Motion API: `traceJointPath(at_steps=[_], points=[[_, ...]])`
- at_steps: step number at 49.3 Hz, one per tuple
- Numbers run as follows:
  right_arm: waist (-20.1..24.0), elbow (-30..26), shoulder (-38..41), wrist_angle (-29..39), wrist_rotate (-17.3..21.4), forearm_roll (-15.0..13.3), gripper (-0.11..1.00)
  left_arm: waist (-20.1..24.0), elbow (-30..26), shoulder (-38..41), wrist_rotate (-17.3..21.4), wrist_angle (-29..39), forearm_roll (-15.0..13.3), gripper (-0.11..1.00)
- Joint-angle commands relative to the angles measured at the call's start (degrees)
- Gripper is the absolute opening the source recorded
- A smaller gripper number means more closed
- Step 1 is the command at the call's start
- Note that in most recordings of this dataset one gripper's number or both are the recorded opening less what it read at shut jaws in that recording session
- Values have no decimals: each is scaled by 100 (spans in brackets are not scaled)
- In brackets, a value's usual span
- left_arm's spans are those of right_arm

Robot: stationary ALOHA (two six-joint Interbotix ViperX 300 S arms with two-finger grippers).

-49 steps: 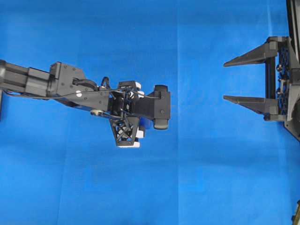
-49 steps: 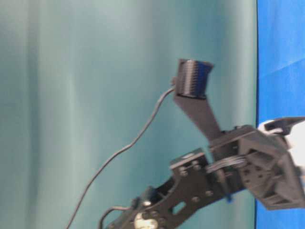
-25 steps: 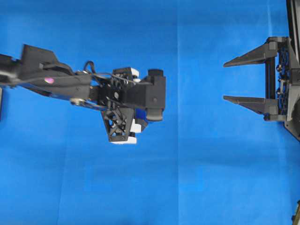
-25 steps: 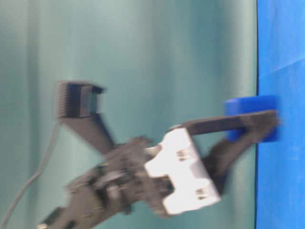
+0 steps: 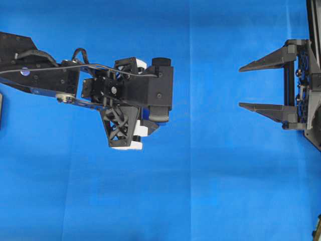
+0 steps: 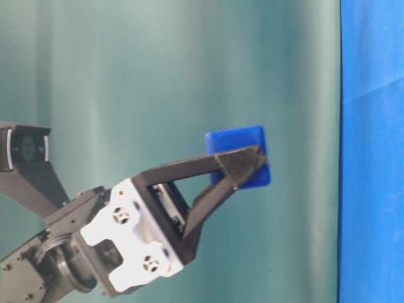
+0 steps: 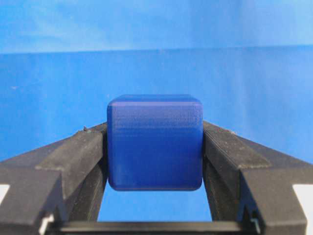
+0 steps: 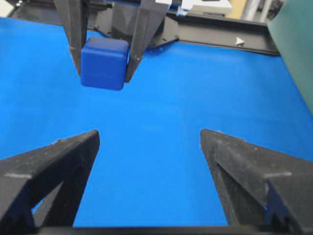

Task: Handover the blue block to the right arm after grasping it with the left arm, then place it in the designated position.
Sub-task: 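Lift the blue cube with the left gripper and raise it upright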

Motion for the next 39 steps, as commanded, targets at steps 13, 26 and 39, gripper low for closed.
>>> traceJointPath(at_steps=[13,26,39], points=[[-18,-105,26,-18,0,18,96,-18,-141,-281,0,35,18,48],[-18,-105,26,-18,0,18,96,-18,-123,-290,-9,44,18,48],[-18,-97,26,-18,0,18,96,-18,-114,-290,-9,44,18,48]])
